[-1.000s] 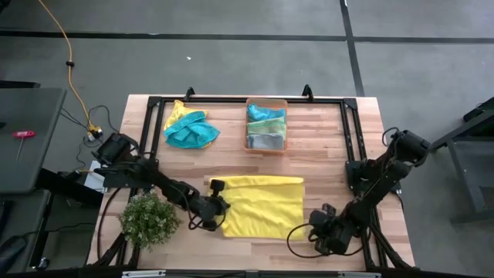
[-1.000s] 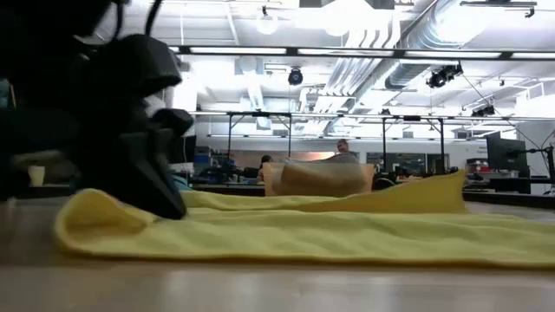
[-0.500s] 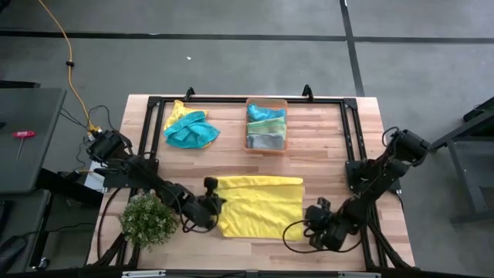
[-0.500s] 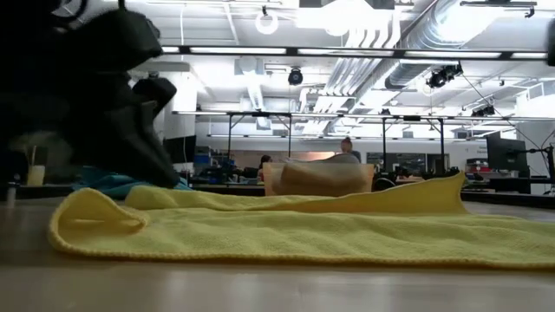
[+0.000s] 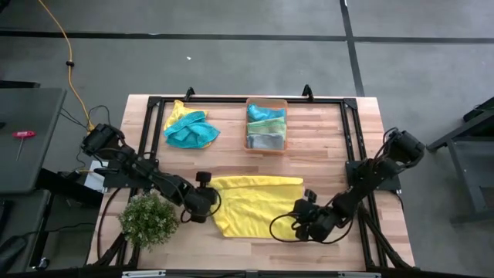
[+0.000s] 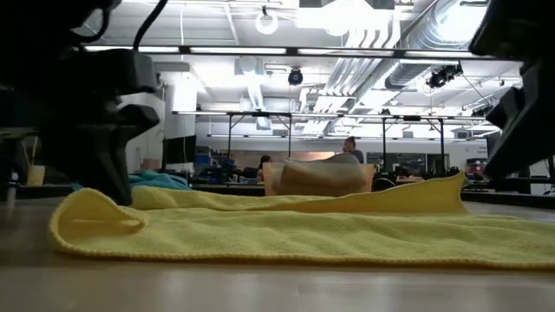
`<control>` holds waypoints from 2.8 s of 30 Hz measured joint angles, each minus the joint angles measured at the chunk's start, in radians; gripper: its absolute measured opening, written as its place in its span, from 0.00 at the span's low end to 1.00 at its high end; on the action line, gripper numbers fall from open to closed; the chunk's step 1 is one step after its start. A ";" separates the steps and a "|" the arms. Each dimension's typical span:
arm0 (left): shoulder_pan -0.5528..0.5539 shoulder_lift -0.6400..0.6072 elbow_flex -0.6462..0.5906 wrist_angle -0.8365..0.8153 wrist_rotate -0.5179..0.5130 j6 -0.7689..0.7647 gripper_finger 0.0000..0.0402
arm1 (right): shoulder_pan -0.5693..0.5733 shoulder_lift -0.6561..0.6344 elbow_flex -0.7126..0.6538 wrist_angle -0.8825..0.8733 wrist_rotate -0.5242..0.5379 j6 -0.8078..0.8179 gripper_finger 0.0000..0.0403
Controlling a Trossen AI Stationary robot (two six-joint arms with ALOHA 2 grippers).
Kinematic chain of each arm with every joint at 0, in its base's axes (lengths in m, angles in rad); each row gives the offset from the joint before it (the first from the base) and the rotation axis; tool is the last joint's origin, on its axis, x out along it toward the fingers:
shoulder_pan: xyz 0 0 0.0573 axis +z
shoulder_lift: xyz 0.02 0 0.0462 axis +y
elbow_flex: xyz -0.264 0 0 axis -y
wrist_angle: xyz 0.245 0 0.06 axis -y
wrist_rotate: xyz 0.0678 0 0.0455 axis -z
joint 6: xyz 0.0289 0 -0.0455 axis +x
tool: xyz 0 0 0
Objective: Fold microfiber towels
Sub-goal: Fold the right yellow microfiber cloth
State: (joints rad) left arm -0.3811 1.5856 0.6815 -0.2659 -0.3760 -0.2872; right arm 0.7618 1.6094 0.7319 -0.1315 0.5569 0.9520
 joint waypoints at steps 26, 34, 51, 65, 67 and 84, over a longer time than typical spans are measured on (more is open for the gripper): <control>0.158 0.002 0.000 -0.078 -0.138 0.089 0.00 | 0.021 0.196 0.003 0.166 -0.058 0.035 0.00; 0.265 0.002 0.000 -0.067 -0.415 0.206 0.00 | 0.037 0.196 0.003 0.164 -0.066 0.042 0.00; 0.135 -0.184 -0.093 0.425 -0.159 0.273 0.00 | 0.039 0.128 -0.006 0.125 -0.079 -0.076 0.00; 0.073 0.083 -0.211 0.927 -0.055 0.144 0.00 | -0.130 0.065 -0.004 0.031 0.004 -0.135 0.00; 0.072 0.137 -0.205 0.955 -0.046 0.121 0.00 | -0.162 0.073 -0.004 0.033 0.008 -0.168 0.00; 0.065 0.343 -0.096 0.975 -0.059 0.107 0.00 | -0.324 0.069 -0.001 -0.336 0.142 -0.183 0.00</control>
State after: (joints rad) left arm -0.3157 1.9286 0.5852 0.7088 -0.4351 -0.1806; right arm 0.4374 1.6780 0.7311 -0.4673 0.6993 0.7690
